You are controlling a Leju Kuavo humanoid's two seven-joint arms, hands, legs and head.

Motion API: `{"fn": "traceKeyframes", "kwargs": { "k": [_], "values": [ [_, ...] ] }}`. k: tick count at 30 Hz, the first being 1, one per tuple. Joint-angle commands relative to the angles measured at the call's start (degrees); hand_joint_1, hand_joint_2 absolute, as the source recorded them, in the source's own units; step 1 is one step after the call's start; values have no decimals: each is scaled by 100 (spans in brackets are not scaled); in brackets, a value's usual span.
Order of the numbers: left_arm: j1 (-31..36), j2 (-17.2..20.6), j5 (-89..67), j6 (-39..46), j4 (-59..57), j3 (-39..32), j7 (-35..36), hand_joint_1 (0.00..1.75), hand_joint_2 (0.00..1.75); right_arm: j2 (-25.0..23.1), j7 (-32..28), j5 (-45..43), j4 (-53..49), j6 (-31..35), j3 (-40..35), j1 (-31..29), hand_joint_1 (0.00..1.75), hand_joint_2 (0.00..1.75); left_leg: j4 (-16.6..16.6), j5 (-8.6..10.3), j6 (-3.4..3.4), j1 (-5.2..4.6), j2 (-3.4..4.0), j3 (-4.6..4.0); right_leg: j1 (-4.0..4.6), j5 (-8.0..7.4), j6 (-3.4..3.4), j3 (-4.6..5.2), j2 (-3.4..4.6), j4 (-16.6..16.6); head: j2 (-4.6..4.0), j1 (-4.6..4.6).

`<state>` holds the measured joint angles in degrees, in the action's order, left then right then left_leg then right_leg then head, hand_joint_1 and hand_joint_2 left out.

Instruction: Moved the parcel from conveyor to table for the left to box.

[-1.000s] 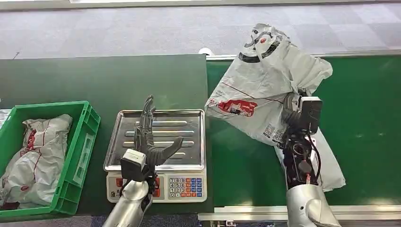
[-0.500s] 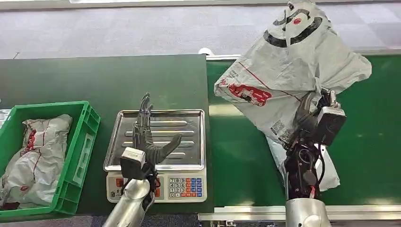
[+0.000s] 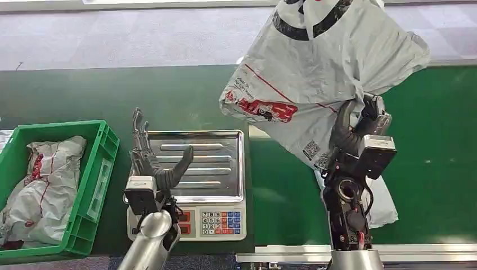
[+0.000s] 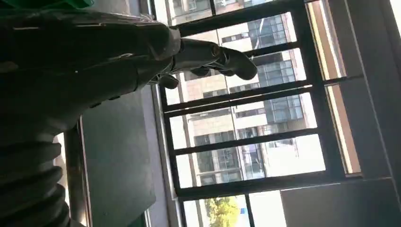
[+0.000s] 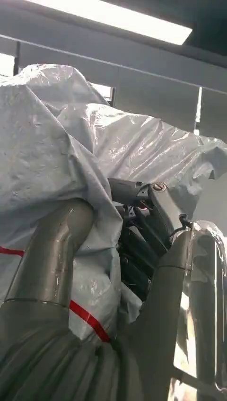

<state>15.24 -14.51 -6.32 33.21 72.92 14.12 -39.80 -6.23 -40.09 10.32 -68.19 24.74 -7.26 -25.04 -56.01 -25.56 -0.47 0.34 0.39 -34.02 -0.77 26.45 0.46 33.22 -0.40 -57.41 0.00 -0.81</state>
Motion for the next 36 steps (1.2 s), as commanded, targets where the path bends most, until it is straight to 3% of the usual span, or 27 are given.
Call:
{"fn": "traceKeyframes", "kwargs": {
  "k": [1,17,23,25,28,30,31,36],
  "values": [
    [-28,117,12,162,-36,-89,-20,0,175,180,9,-42,-110,66,-504,-37,175,175,5,-2,-1,3,-1,11,3,0,-4,-11,3,6,0,0],
    [-28,117,12,162,-36,-89,-20,0,175,180,9,-42,-110,66,-504,-37,175,175,4,-1,0,1,0,7,1,0,-2,-7,4,5,0,0],
    [-183,-170,477,679,302,-884,-20,0,175,177,9,-201,90,-54,-1022,-14,175,175,7,-3,0,1,11,12,1,-1,-2,-9,14,6,0,0],
    [-183,-298,421,679,512,-1104,-20,0,175,141,9,-333,151,-286,-984,-39,175,175,3,-5,0,4,13,12,5,0,-3,-9,15,6,0,0],
    [-112,-438,274,679,653,-1261,-20,0,175,-37,9,-1333,115,-1697,-507,-8,175,175,-2,-4,1,6,1,4,6,1,-2,-6,6,4,0,0],
    [-57,-456,280,679,658,-1256,-20,0,175,-97,9,-1822,604,-2387,-296,-161,175,175,1,-4,2,4,4,8,5,0,-2,-9,9,5,0,0],
    [-36,-549,283,679,715,-1414,-20,0,175,-166,163,-2150,1356,-2753,-71,-423,175,175,1,-2,2,4,3,8,5,-2,-2,-10,8,5,0,0],
    [-35,-549,275,679,736,-1498,-20,0,175,-226,9,-2133,2637,-3078,-17,-951,175,175,0,-1,1,3,11,10,3,-3,-1,-8,12,2,0,0]
  ]
}}
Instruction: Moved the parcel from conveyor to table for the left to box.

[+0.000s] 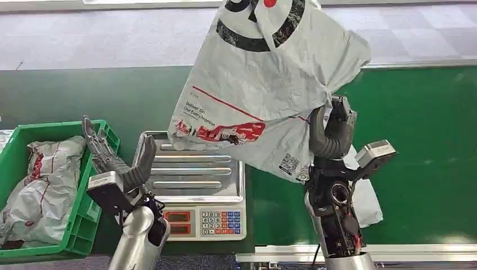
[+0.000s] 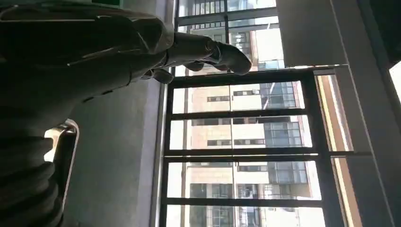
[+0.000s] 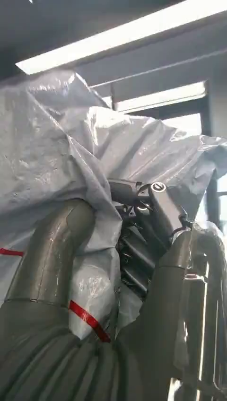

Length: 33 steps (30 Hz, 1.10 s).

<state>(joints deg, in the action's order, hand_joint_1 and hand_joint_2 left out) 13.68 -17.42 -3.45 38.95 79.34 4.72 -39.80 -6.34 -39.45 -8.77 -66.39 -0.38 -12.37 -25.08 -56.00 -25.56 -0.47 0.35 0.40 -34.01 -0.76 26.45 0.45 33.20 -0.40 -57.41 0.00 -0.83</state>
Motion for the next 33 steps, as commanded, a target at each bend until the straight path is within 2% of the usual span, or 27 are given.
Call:
{"fn": "traceKeyframes", "kwargs": {
  "k": [1,5,12,15,24,28,33],
  "values": [
    [106,-258,-26,105,115,-571,-20,0,175,-235,-55,-192,2533,-601,479,-982,175,175,0,1,1,4,6,9,4,-5,-2,-9,11,4,0,0],
    [61,-258,-49,105,197,-658,-20,0,175,-307,149,-250,2841,-850,472,-1113,175,175,0,-3,0,2,7,11,2,-1,-2,-10,12,4,0,0],
    [45,-258,-55,105,210,-662,-20,0,175,-306,211,-202,2938,-833,438,-1152,175,175,0,0,1,-1,-3,3,0,1,0,-3,1,1,0,2],
    [31,-258,-94,105,248,-718,-20,0,175,-292,783,-13,3421,-853,262,-1292,175,175,0,0,1,1,-1,4,1,-1,-1,-5,4,2,0,4],
    [-30,-258,-105,105,317,-745,-20,0,175,-334,966,240,3764,-718,57,-1362,175,175,0,-1,0,0,0,3,0,0,-1,-2,5,1,0,2],
    [-72,-258,-165,105,324,-739,-20,0,175,-292,1462,830,4039,-556,-422,-1474,175,175,-2,-5,2,2,3,8,2,1,-1,-8,10,2,0,2],
    [-44,-258,-221,105,211,-624,-20,0,175,-316,2113,1140,4371,-1254,-850,-1446,175,175,1,0,0,2,-2,6,2,0,-1,-6,2,3,0,2]
  ]
}}
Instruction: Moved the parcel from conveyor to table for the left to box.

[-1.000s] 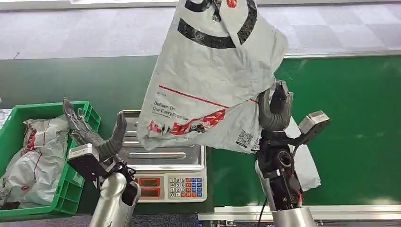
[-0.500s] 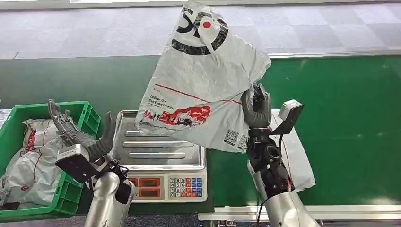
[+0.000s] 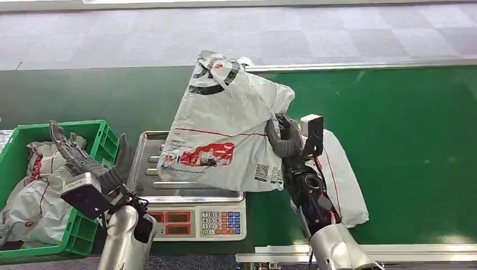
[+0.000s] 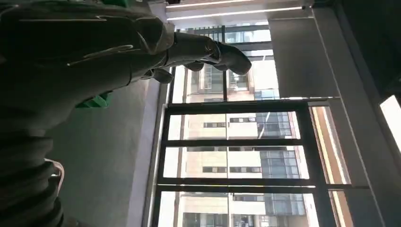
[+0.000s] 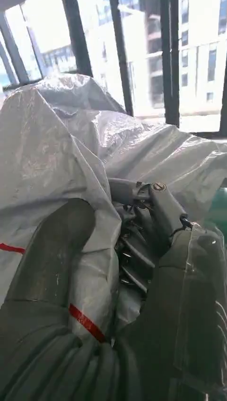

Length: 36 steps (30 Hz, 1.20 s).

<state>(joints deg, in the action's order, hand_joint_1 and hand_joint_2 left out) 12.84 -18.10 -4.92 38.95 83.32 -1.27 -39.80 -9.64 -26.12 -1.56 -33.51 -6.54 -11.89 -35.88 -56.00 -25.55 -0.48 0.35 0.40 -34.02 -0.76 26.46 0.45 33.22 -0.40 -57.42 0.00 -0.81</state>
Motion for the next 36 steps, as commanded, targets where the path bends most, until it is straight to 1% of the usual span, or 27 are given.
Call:
{"fn": "traceKeyframes", "kwargs": {
  "k": [1,6,9,13,14,16,17,23,36],
  "values": [
    [42,-190,-82,105,-191,-26,-20,0,175,16,837,430,1110,-688,-920,-337,175,175,0,-2,1,3,-3,9,3,0,-2,-12,2,5,0,0],
    [2,-190,-72,105,-233,19,-20,0,175,63,908,460,1084,-767,-965,-280,175,175,4,-2,3,4,-11,13,4,2,-1,-18,-5,11,0,-2],
    [-16,-190,-78,105,-280,64,-20,0,175,80,884,455,1025,-1032,-1024,-212,175,175,5,-3,3,2,-7,15,2,2,-1,-19,-2,11,0,0],
    [-16,-190,-78,105,-280,64,-20,0,175,80,884,455,1025,-1032,-1024,-212,175,175,4,-2,2,3,-9,14,3,2,-2,-17,-6,9,0,0],
    [12,-190,-91,105,-349,96,-20,0,175,98,909,409,1033,-1290,-1038,-187,175,175,4,-1,1,2,-6,11,2,2,-2,-11,-4,7,0,0],
    [12,-190,-91,105,-349,96,-20,0,175,98,909,409,1033,-1290,-1038,-187,175,175,5,-1,1,5,-5,15,4,1,-3,-17,-4,11,0,0],
    [35,-190,-88,105,-397,135,-20,0,175,104,970,423,1036,-1397,-1080,-171,175,175,6,0,1,2,0,15,1,1,-2,-13,0,8,0,0],
    [70,-190,-91,105,-435,125,-20,0,175,111,934,408,1005,-1298,-1046,-153,175,175,6,-4,-3,4,26,25,3,1,-3,-14,27,8,0,0],
    [64,-190,-81,105,-435,123,-20,0,175,97,807,356,934,-1161,-968,-150,175,175,3,-4,-4,6,26,23,4,0,-2,-12,28,6,0,0]
  ]
}}
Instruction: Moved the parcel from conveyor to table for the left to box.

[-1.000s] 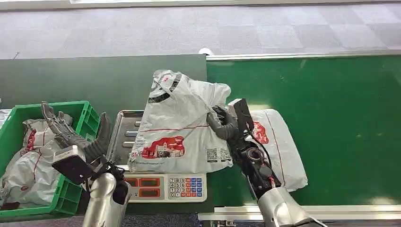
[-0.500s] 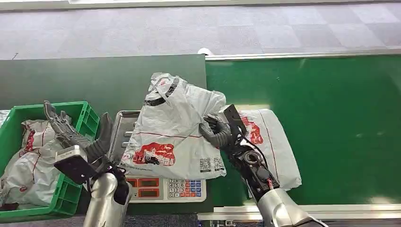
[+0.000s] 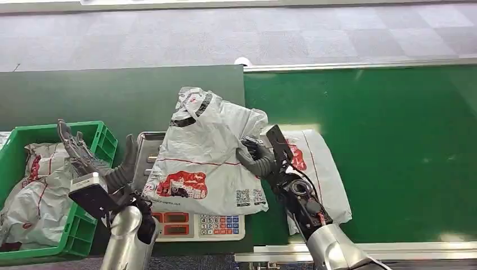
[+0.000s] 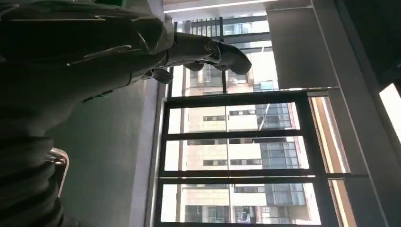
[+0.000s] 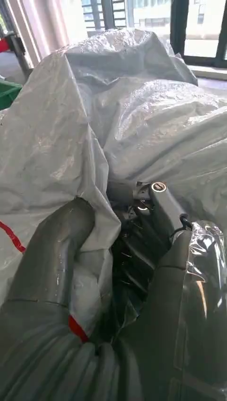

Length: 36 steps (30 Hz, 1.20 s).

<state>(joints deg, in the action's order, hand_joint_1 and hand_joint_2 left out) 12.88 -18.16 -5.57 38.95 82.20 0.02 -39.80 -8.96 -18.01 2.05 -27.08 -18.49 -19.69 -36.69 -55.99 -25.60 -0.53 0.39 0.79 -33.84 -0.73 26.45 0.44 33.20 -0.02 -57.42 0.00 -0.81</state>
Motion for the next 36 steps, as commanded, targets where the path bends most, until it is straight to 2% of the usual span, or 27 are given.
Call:
{"fn": "traceKeyframes", "kwargs": {
  "k": [1,23,24,25,26,36],
  "values": [
    [60,-184,-16,105,-323,-6,-20,0,175,29,-4,-6,291,35,-188,-69,175,175,5,1,3,3,-20,9,4,2,-1,-18,-14,11,0,0],
    [59,-184,-16,105,-320,1,-20,0,175,15,-76,-79,255,13,-124,-73,175,175,2,0,2,3,-15,5,3,2,-1,-11,-11,6,0,0],
    [55,-184,-14,105,-313,4,-20,0,175,10,-127,-121,230,8,-86,-67,133,175,4,0,3,4,-18,8,4,2,-1,-16,-12,9,0,0],
    [54,-184,-8,105,-313,9,-20,0,175,8,-180,-161,201,13,-47,-71,30,175,2,0,2,2,-15,5,2,2,-1,-12,-10,6,0,0],
    [52,-184,-16,105,-304,5,-20,0,175,12,-222,-164,180,24,-47,-69,0,175,4,0,3,3,-18,9,4,2,-1,-17,-13,10,0,0],
    [53,-184,-33,105,-247,-6,-20,0,175,-28,-465,-229,112,-83,-45,-134,0,175,0,0,2,1,-11,1,1,1,-1,-6,-6,3,0,0]
  ]
}}
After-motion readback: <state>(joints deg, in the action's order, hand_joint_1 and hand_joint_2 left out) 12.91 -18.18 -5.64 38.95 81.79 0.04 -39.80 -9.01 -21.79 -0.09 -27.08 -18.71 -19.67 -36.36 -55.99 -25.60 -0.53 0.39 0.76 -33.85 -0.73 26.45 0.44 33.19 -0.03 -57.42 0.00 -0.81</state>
